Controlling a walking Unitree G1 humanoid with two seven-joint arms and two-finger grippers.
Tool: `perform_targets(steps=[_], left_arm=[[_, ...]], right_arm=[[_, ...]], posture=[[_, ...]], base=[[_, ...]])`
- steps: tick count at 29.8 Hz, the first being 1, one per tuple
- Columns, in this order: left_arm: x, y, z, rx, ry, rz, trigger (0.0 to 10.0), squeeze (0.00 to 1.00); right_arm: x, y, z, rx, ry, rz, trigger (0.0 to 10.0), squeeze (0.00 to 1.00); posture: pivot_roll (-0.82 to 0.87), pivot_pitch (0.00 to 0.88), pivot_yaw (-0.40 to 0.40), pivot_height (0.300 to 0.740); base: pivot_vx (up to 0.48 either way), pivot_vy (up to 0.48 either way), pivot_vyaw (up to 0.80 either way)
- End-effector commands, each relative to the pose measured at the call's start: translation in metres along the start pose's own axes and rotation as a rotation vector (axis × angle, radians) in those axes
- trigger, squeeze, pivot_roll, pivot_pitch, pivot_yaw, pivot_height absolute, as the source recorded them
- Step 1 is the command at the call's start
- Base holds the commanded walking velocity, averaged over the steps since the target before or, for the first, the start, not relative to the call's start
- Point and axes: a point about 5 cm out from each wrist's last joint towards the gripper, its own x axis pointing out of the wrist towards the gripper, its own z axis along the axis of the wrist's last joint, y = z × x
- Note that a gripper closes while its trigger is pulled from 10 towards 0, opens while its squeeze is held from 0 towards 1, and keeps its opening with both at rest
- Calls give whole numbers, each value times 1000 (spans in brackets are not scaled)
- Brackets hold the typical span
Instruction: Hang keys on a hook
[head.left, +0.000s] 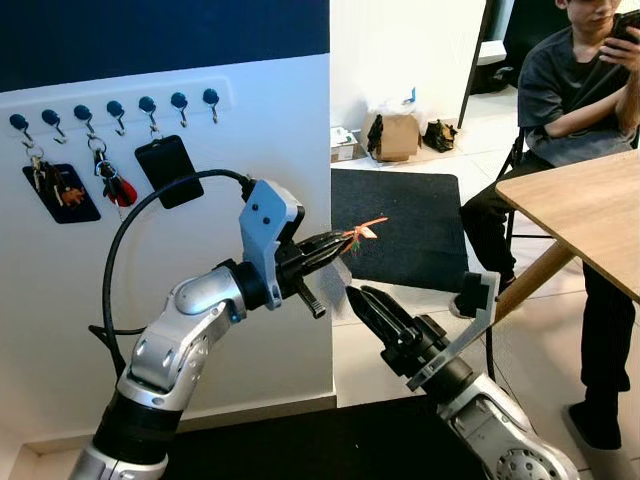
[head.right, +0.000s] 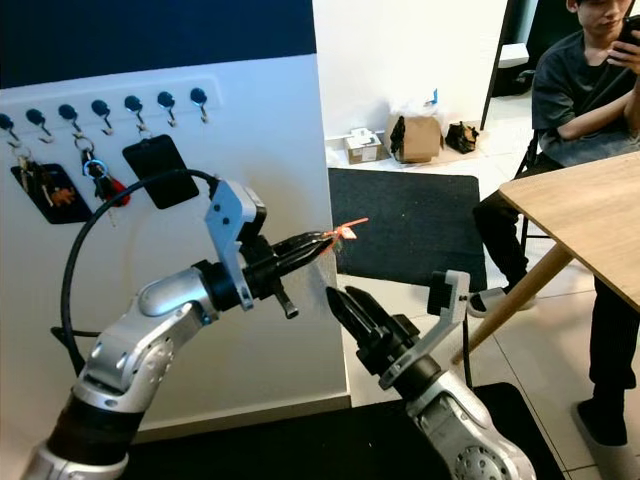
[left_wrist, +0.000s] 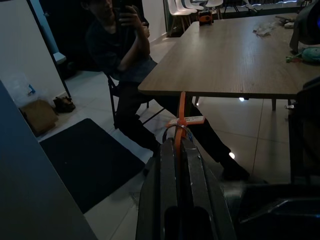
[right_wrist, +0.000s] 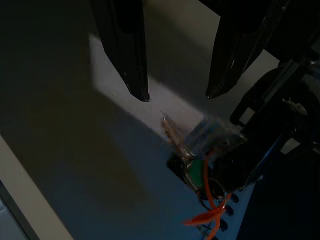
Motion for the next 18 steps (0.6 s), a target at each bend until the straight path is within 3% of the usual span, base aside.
perform_targets(steps=[1,4,10,18], left_arm=[[0,2,2,-12,-5,0,10000,0],[1,-1,-1,-13,1,-4,10000,0],[2,-1,-3,-13,8,-2,10000,0],[2,-1,-3,-15,8,0,10000,0]], right_arm=[[1,6,0,25,-9,30,10000,0],[8,19,12,86,-78,116,10000,0],[10,35,19,126,-102,240,10000,0],[11,36,22,121,-127,230,10000,0]], posture=[[8,193,99,740],[10,193,100,740],[16,191,95,740],[13,190,94,740]], base=[[0,0,0],[0,0,0],[0,0,0],[0,0,0]])
